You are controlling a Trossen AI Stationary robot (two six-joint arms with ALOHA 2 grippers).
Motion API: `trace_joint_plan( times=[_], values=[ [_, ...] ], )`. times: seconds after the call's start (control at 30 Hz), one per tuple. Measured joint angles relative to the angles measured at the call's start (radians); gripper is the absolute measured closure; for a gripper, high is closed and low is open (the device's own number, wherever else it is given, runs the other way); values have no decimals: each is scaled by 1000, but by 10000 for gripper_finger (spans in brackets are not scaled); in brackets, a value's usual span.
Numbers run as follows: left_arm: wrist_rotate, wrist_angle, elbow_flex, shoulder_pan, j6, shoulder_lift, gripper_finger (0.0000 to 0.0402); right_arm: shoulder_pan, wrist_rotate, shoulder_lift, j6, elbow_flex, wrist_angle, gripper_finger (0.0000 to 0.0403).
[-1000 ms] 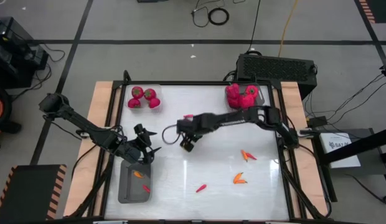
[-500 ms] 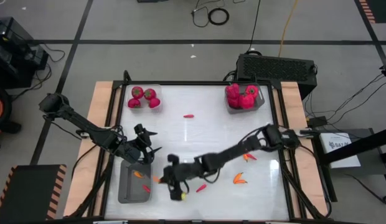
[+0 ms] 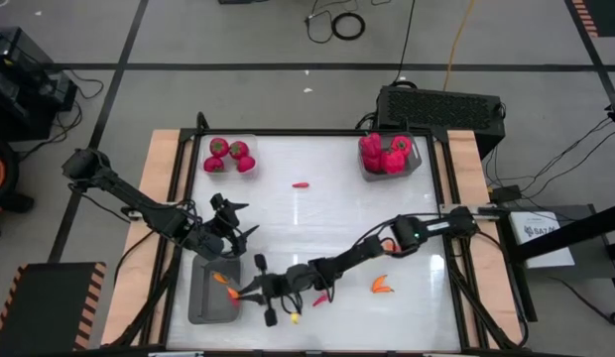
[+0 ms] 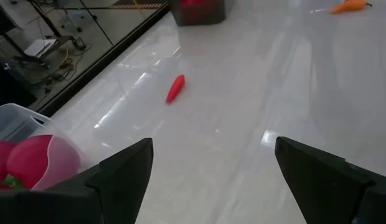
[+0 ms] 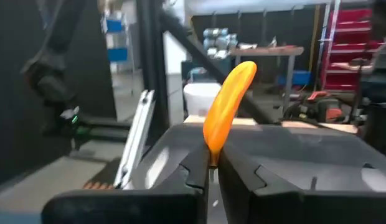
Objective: Sort produce into baskets
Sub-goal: Put the yellow chili pepper into the bottom black bin
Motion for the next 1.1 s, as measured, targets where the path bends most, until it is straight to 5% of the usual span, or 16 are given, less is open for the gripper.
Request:
trace_joint_plan(
  times=[0.47, 0.77, 1.1],
  values=[
    [-6, -17, 0, 0, 0, 0, 59, -8, -1, 157, -24, 445, -536, 353],
    [-4, -17, 0, 0, 1, 0, 59, -8, -1, 157, -25, 544, -691, 285],
    [-23, -11, 0, 0, 0, 0, 59, -10, -7, 50, -26, 578, -1034, 255]
  ],
)
